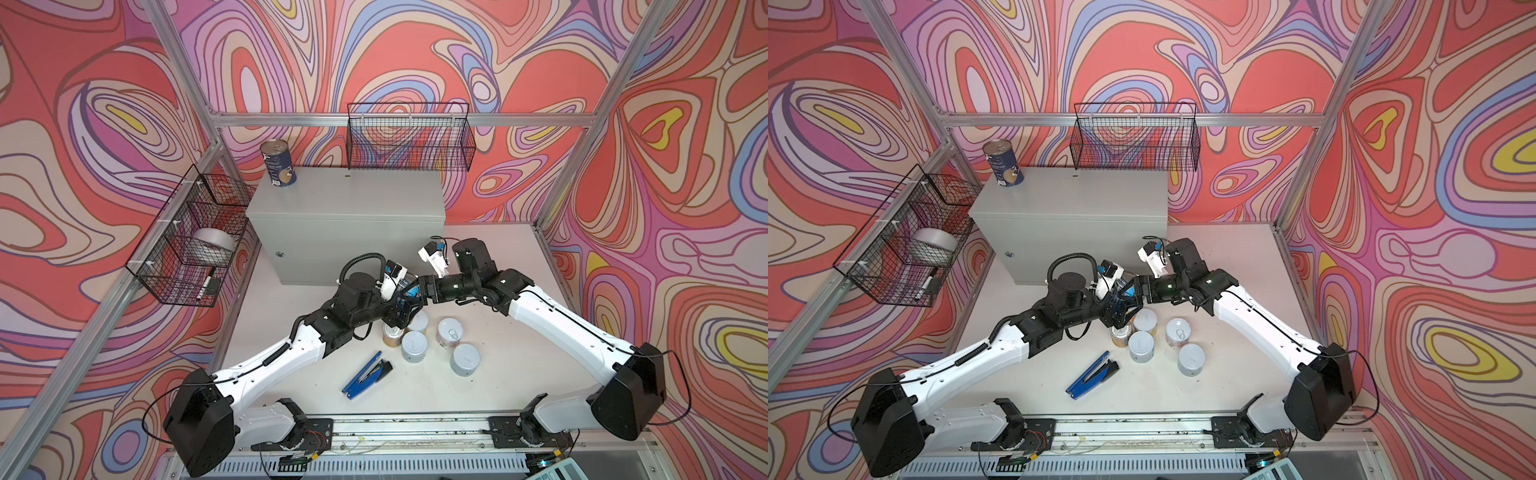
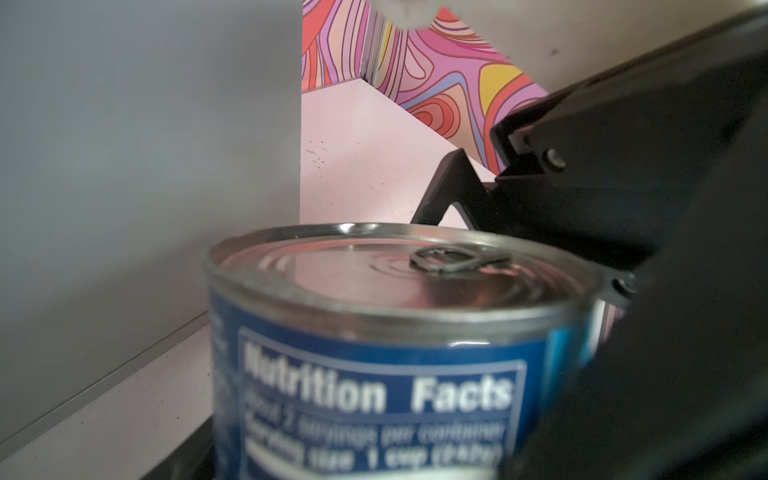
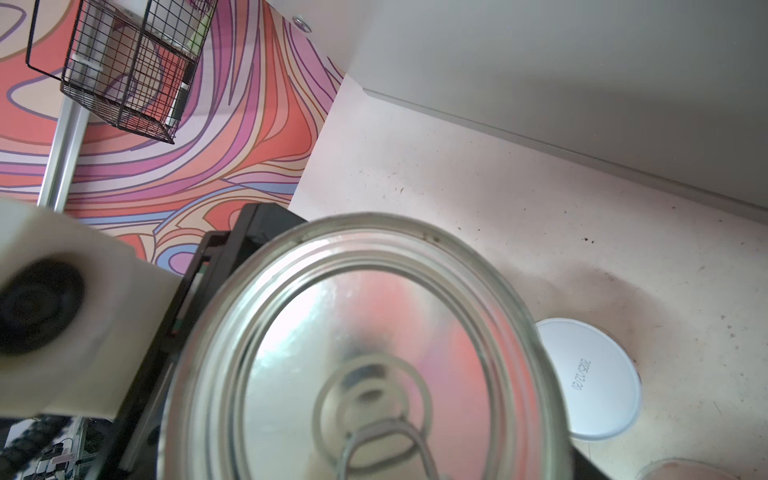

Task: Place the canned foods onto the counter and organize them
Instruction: 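Open the right gripper and draw it back while the left gripper holds the can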

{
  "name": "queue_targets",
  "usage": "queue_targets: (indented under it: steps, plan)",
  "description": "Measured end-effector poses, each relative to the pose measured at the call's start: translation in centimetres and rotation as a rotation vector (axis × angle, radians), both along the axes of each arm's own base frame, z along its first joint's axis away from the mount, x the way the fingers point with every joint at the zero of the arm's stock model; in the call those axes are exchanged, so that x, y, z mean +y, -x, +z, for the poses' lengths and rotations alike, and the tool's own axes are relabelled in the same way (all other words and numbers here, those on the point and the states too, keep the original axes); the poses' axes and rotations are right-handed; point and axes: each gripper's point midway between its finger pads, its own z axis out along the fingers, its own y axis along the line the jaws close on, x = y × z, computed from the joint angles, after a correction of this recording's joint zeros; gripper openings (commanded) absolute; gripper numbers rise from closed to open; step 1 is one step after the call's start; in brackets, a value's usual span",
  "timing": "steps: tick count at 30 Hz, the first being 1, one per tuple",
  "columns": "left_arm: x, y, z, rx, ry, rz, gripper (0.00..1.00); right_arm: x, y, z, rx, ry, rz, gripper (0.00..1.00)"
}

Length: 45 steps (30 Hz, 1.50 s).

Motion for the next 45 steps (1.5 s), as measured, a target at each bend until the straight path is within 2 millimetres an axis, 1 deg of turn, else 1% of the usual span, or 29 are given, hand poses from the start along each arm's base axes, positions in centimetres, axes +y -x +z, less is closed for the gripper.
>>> queue_targets:
  steps: [4, 10, 14, 18, 26, 32, 36, 39, 42, 45]
  plan:
    - [0.0, 0.1, 0.3, 0.004, 0.012, 0.002, 0.63, 0.0, 0.1, 0.5, -0.026, -0.016, -0.004, 0.9]
    - [0.3, 0.4, 1.1, 0.006, 0.035, 0.012, 0.63, -0.6, 0.8, 2.2, -0.097, -0.05, -0.009, 0.92]
    - [0.6, 0.7, 1.2, 0.013, 0.031, 0.012, 0.63, -1.1, 1.4, 3.2, -0.144, -0.076, -0.01, 0.93]
    - [0.7, 1.0, 1.1, 0.033, 0.013, 0.001, 0.63, -1.3, 1.8, 3.5, -0.172, -0.094, -0.012, 0.93]
    - [0.5, 1.4, 2.0, 0.045, 0.002, -0.031, 0.63, -1.9, 2.6, 4.2, -0.254, -0.143, -0.018, 0.94]
    - [0.5, 1.3, 2.7, 0.042, 0.002, -0.03, 0.62, -2.2, 2.6, 5.1, -0.315, -0.162, -0.037, 0.94]
    - [0.7, 1.2, 2.6, 0.046, -0.008, -0.018, 0.61, -2.5, 2.3, 5.1, -0.339, -0.157, -0.054, 0.95]
    - [1.1, 1.0, 2.1, 0.056, -0.028, 0.005, 0.61, -2.8, 1.8, 4.5, -0.344, -0.128, -0.085, 0.95]
    - [1.5, 0.7, 1.7, 0.062, -0.053, 0.036, 0.61, -3.5, 0.8, 4.0, -0.36, -0.086, -0.141, 0.96]
    - [2.0, 0.3, 1.7, 0.062, -0.074, 0.07, 0.61, -4.2, 0.1, 3.5, -0.38, -0.052, -0.189, 0.97]
